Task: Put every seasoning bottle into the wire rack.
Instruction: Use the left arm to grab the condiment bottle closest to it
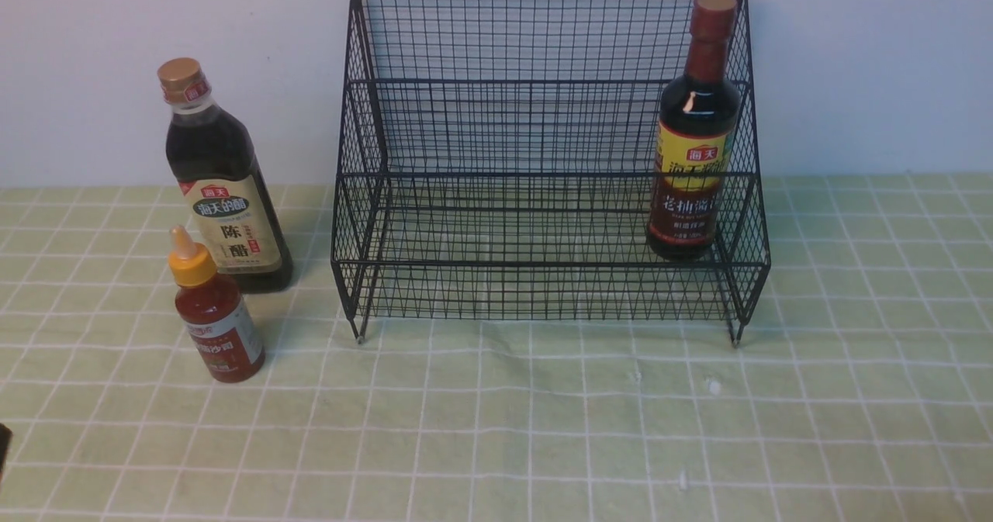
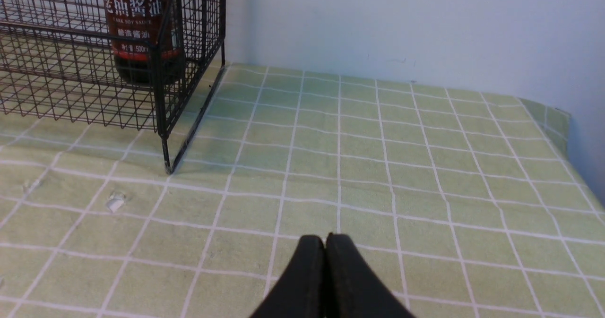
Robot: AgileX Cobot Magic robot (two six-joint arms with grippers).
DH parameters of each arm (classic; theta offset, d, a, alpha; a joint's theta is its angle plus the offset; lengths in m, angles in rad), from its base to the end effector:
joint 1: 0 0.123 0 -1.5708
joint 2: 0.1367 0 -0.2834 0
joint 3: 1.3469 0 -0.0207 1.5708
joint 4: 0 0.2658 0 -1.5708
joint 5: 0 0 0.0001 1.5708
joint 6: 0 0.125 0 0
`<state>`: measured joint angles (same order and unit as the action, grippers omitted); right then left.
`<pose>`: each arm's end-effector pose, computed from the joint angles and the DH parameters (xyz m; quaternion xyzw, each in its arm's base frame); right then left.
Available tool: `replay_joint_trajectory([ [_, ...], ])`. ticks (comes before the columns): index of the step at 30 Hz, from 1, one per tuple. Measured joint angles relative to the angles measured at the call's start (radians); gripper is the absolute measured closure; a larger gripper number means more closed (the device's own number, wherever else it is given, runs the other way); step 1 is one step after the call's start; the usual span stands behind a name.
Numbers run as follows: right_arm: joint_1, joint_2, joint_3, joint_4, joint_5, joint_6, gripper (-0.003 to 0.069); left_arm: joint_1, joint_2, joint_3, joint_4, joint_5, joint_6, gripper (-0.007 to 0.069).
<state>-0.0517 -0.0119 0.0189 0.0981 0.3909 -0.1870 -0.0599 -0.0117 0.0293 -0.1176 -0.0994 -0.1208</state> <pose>0.1012 -0.0006 0.1621 -0.0290 0.8069 -0.0286 0.5893 0.1057 -0.0049 0.2183 -0.0617 0.6422 -0.1096 0.7561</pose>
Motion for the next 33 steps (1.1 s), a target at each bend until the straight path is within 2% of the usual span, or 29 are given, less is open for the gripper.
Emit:
replay_joint_trajectory([
  [6,0.0,0.0,0.0,0.0,0.0,0.0,0.067,0.0,0.007,0.0,-0.002,-0.305,-0.006,0.0631],
  [10,0.0,0.0,0.0,0.0,-0.001,0.0,0.067,0.0,0.096,-0.021,0.027,-0.325,-0.006,0.0624],
  [15,0.0,0.0,0.0,0.0,-0.001,0.0,0.067,0.0,0.298,-0.093,0.13,-0.322,-0.015,0.0552],
  [19,0.0,0.0,0.0,0.0,-0.001,0.0,0.067,0.0,0.559,-0.175,0.221,-0.357,-0.017,0.0429],
  [24,0.0,0.0,0.0,0.0,-0.001,0.0,0.067,0.0,0.831,-0.243,0.233,-0.504,-0.017,0.0249],
  [25,0.0,0.0,0.0,0.0,-0.001,0.0,0.067,0.0,0.842,-0.249,0.233,-0.511,-0.017,0.0242],
  [27,0.0,0.0,0.0,0.0,-0.001,0.0,0.067,0.0,0.98,-0.282,0.234,-0.601,-0.017,0.0155],
  [29,0.0,0.0,0.0,0.0,-0.001,0.0,0.067,0.0,1.078,-0.307,0.234,-0.665,-0.017,0.0107],
  [33,0.0,0.0,0.0,0.0,-0.001,0.0,0.067,0.0,1.225,-0.352,0.234,-0.746,-0.017,0.0072],
])
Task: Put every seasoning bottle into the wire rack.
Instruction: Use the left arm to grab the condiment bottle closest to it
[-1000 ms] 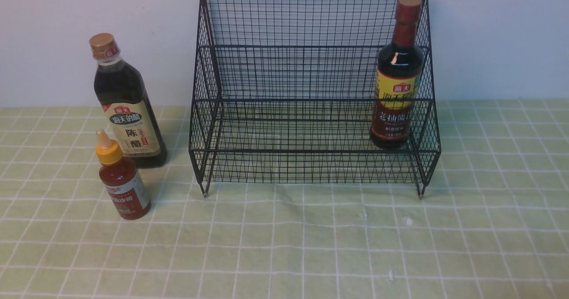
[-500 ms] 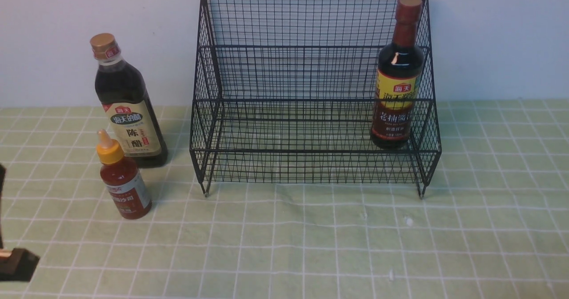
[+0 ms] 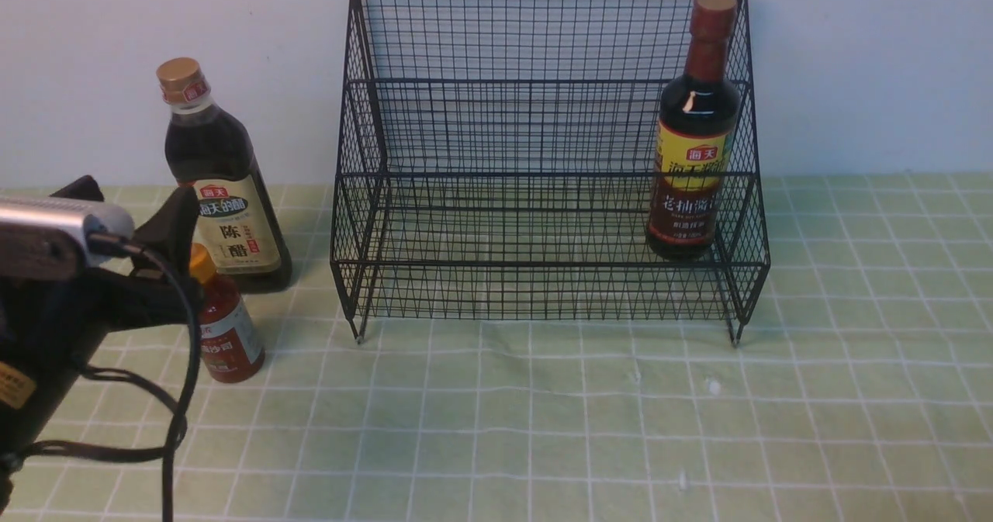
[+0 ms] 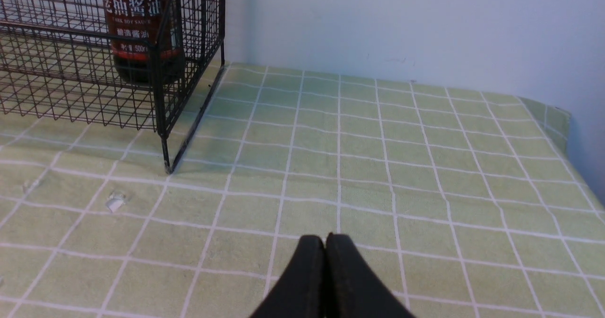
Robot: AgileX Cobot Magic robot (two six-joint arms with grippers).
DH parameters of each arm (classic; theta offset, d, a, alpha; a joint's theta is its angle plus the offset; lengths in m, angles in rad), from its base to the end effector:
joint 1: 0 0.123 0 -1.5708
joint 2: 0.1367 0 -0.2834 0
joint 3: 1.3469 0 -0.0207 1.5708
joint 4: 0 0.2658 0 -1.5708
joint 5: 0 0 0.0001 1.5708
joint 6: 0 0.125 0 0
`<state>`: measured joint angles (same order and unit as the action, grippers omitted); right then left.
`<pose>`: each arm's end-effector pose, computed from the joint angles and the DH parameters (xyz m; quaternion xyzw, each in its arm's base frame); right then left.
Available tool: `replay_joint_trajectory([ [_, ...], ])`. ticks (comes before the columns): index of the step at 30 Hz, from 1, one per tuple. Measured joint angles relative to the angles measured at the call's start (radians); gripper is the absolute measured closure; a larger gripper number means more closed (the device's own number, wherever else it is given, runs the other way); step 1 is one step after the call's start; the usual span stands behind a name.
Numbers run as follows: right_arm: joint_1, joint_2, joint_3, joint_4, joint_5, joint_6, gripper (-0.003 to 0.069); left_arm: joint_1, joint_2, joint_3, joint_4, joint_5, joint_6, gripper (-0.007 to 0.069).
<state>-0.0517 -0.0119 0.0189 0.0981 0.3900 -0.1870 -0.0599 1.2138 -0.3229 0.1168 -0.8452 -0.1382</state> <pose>0.1012 -0.0006 0.1622 -0.0290 0.8067 -0.0286 0.5896 0.2608 -0.0265 0.2272 0.0312 0.6929 -0.0735 0.7166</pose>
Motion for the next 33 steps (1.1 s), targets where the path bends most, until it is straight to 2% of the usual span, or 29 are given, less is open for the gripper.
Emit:
replay_joint_trajectory([
  [5,0.0,0.0,0.0,0.0,0.0,0.0,0.067,0.0,0.16,-0.068,-0.009,-0.056,0.0,0.0071],
  [12,0.0,0.0,0.0,0.0,0.0,0.0,0.067,0.0,0.331,-0.135,-0.143,-0.099,0.049,0.0071],
  [21,0.0,0.0,0.0,0.0,0.0,0.0,0.0671,0.0,0.424,-0.138,-0.148,-0.126,0.057,0.0076],
  [25,0.0,0.0,0.0,0.0,0.0,0.0,0.0671,0.0,0.462,-0.138,-0.148,-0.129,0.057,0.0159],
  [27,0.0,0.0,0.0,0.0,0.0,0.0,0.0671,0.0,0.471,-0.138,-0.147,-0.129,0.057,0.0263],
  [28,0.0,0.0,0.0,0.0,0.0,0.0,0.0671,0.0,0.472,-0.138,-0.144,-0.13,0.057,0.0342],
  [29,0.0,0.0,0.0,0.0,0.0,0.0,0.0671,0.0,0.472,-0.138,-0.139,-0.13,0.058,0.0376],
  [33,0.0,0.0,0.0,0.0,0.0,0.0,0.0671,0.001,0.431,-0.138,-0.117,-0.101,0.074,0.0368],
])
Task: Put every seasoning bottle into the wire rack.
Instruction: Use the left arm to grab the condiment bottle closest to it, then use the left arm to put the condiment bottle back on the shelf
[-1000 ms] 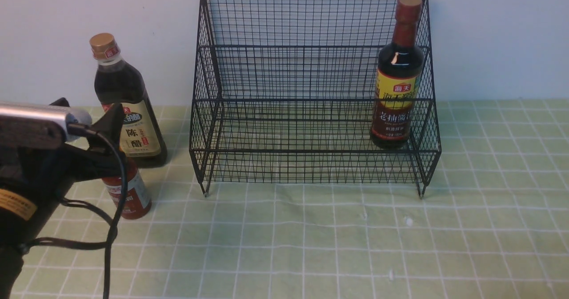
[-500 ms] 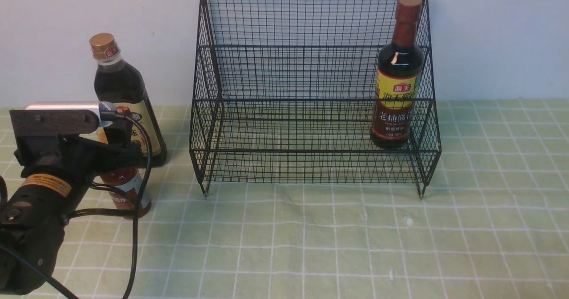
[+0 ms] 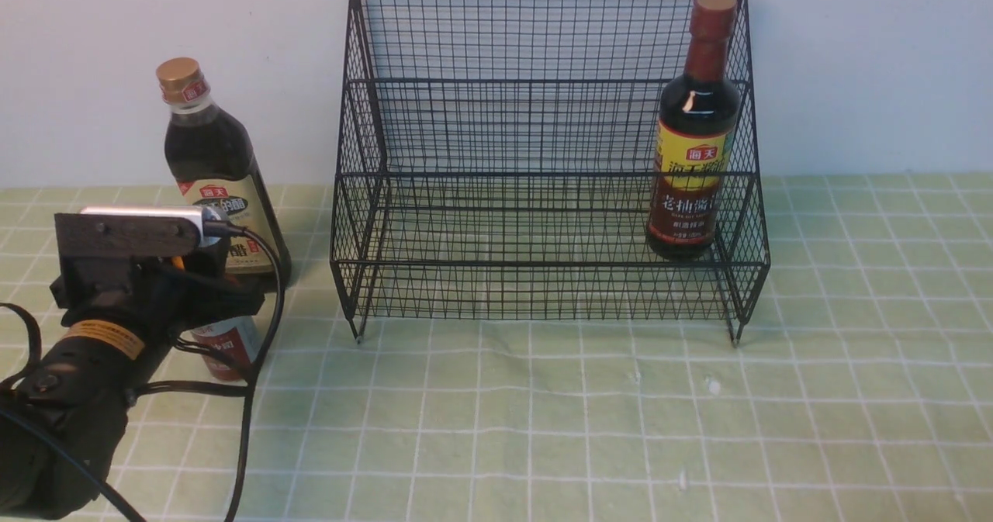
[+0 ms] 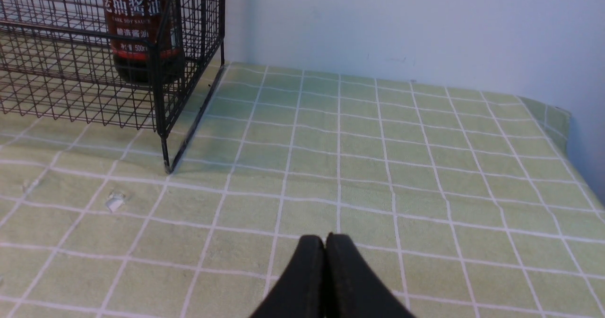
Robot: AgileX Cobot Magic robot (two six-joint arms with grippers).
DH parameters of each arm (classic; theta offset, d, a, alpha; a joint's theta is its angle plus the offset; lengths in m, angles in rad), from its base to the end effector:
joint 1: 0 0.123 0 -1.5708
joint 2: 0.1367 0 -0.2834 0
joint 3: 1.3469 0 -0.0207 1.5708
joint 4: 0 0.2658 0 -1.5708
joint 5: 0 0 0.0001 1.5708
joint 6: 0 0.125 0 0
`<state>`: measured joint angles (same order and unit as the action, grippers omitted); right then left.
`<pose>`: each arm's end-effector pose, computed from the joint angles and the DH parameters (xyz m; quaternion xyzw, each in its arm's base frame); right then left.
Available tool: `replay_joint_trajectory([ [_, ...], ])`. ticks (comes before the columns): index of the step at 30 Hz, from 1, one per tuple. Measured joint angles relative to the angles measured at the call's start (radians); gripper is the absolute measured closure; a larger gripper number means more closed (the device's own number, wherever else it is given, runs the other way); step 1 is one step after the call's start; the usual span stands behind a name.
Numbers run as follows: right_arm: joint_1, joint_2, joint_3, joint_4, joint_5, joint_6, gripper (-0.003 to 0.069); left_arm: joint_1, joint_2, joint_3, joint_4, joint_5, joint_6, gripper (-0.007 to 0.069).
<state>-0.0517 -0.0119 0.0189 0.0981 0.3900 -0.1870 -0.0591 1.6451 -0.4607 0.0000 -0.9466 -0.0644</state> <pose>0.1012 -0.0006 0.1622 -0.0290 0.8067 -0.0286 0.5896 0.3220 -0.0191 0.1542 -0.0020 0.7583 -0.0402 0.6507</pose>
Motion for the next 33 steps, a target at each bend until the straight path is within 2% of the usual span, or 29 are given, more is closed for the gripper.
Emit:
replay_joint_trajectory([
  [2,0.0,0.0,0.0,0.0,0.0,0.0,0.0671,0.0,-0.033,0.0,0.008,0.026,0.001,0.0368],
  [9,0.0,0.0,0.0,0.0,0.0,0.0,0.0671,0.0,-0.303,0.0,0.037,0.284,0.002,0.0368],
  [13,0.0,0.0,0.0,0.0,0.0,0.0,0.0671,-0.011,-0.478,-0.007,0.153,0.415,-0.044,0.0368],
  [17,0.0,0.0,0.0,0.0,0.0,0.0,0.0671,-0.062,-0.547,-0.083,0.269,0.495,-0.151,0.0368],
  [22,0.0,0.0,0.0,0.0,0.0,0.0,0.0671,-0.149,-0.506,-0.231,0.344,0.53,-0.25,0.0368],
  [33,0.0,0.0,0.0,0.0,0.0,0.0,0.0671,-0.283,-0.2,-0.448,0.36,0.516,-0.27,0.0368],
])
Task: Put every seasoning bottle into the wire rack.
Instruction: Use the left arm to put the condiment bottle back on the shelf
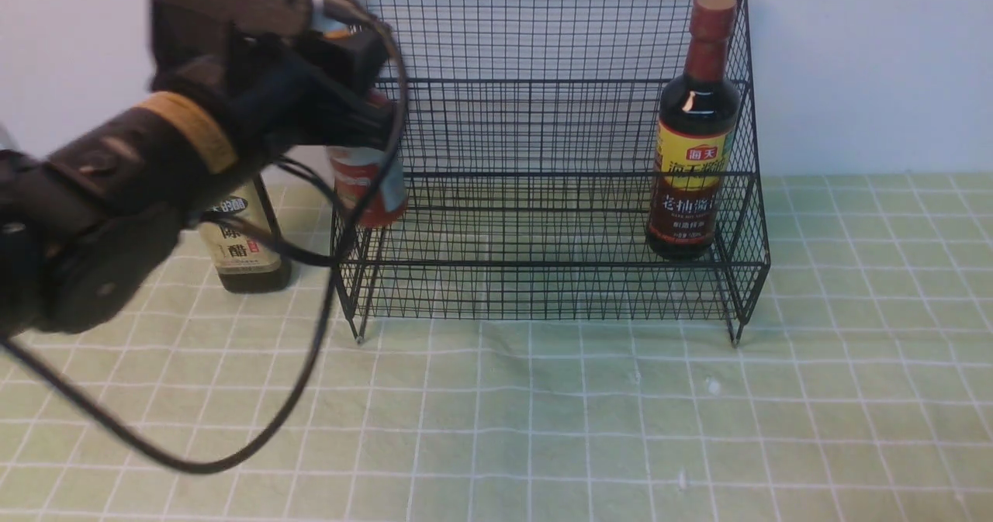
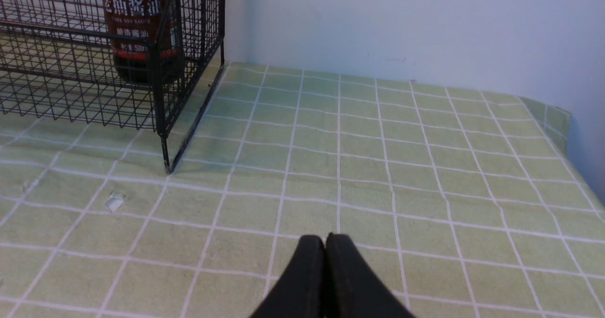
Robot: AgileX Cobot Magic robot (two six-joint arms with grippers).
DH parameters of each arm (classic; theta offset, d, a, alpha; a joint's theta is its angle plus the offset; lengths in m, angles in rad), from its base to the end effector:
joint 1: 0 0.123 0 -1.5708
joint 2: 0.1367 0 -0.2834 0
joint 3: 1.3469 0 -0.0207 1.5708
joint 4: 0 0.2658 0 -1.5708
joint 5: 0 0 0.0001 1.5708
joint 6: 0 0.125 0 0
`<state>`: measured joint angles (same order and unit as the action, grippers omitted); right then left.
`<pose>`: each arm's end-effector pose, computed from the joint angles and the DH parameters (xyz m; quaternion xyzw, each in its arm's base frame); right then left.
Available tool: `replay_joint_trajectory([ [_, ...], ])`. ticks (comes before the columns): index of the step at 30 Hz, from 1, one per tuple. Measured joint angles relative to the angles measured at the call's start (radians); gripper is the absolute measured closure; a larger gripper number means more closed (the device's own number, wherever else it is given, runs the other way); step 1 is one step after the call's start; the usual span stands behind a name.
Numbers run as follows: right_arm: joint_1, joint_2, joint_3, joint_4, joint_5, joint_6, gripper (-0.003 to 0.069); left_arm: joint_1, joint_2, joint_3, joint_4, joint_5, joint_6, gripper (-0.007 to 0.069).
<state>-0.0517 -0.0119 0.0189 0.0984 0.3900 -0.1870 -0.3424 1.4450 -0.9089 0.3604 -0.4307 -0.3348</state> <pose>0.1012 -0.0006 0.1622 -0.0289 0.8067 -0.0285 0.5896 0.3471 -0.1432 0.3043 0.1713 0.7013 -0.1717 0.6703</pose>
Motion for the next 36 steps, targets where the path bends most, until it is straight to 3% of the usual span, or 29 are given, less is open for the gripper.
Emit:
replay_joint_trajectory([
  [16,0.0,0.0,0.0,0.0,0.0,0.0,0.0671,-0.009,0.241,-0.03,0.0,-0.049,-0.002,0.0368],
  [30,0.0,0.0,0.0,0.0,0.0,0.0,0.0671,-0.009,0.281,-0.034,-0.005,0.006,-0.005,0.0366],
  [36,0.0,0.0,0.0,0.0,0.0,0.0,0.0671,-0.009,0.269,-0.034,-0.005,0.059,-0.006,0.0224],
])
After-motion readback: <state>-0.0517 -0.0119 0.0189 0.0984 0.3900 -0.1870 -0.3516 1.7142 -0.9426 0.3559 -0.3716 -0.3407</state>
